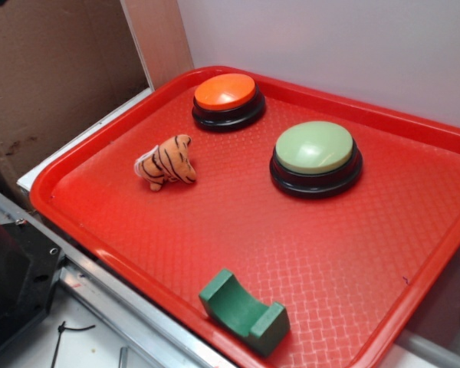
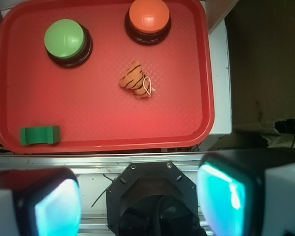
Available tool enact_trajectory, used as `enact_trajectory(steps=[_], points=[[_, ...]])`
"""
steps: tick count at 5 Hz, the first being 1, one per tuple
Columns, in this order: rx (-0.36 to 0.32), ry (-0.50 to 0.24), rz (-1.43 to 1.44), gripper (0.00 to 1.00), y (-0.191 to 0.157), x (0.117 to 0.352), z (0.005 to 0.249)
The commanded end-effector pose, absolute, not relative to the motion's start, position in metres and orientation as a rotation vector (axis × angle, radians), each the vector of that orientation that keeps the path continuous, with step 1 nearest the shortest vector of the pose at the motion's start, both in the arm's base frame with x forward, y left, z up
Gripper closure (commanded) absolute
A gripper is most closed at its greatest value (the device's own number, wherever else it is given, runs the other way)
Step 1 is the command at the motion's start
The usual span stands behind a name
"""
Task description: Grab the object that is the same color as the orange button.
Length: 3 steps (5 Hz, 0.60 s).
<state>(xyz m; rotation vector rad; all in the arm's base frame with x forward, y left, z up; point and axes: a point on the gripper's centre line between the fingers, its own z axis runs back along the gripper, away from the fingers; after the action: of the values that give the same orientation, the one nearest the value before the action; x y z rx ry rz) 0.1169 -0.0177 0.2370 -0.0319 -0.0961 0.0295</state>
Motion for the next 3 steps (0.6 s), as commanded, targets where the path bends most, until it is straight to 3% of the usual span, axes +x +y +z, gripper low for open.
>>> enact_trajectory(steps=[1, 3], points=[[-0.032, -0.096, 0.029, 0.0, -0.018, 0.117, 0.237], [0.078, -0.17, 0.45, 0.0, -0.009, 0.16, 0.196]])
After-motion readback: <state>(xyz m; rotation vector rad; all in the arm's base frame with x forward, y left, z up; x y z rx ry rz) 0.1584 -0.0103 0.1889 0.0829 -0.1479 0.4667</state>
